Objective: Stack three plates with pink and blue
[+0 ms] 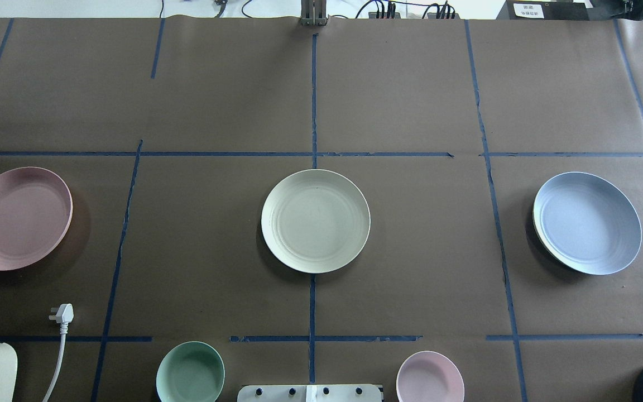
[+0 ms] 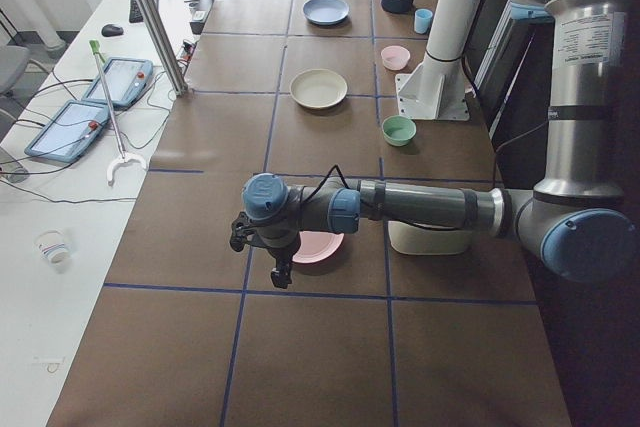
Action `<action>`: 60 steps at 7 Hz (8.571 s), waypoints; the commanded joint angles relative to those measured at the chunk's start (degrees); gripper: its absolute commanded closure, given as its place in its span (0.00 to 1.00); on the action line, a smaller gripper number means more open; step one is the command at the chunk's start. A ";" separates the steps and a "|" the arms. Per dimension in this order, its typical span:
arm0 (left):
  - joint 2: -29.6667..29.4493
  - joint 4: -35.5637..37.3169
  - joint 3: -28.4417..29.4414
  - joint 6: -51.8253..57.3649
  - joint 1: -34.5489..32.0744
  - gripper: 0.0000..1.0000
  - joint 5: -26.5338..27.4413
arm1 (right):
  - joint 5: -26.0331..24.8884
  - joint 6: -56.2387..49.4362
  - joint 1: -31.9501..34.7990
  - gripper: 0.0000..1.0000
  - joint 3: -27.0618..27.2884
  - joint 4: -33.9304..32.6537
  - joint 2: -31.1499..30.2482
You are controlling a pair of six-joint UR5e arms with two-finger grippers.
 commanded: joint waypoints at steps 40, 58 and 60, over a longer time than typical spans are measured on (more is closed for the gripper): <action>-22.98 -32.79 -10.32 -74.51 41.05 0.00 14.18 | -14.31 85.87 -43.27 1.00 -7.14 43.78 23.86; -5.06 6.24 -10.61 2.18 0.93 0.00 3.81 | -3.83 -2.87 -1.62 0.00 1.65 -2.13 3.09; -4.88 7.19 -6.54 11.43 -4.30 0.00 0.65 | -1.48 -11.66 2.28 0.00 -2.29 -4.39 2.57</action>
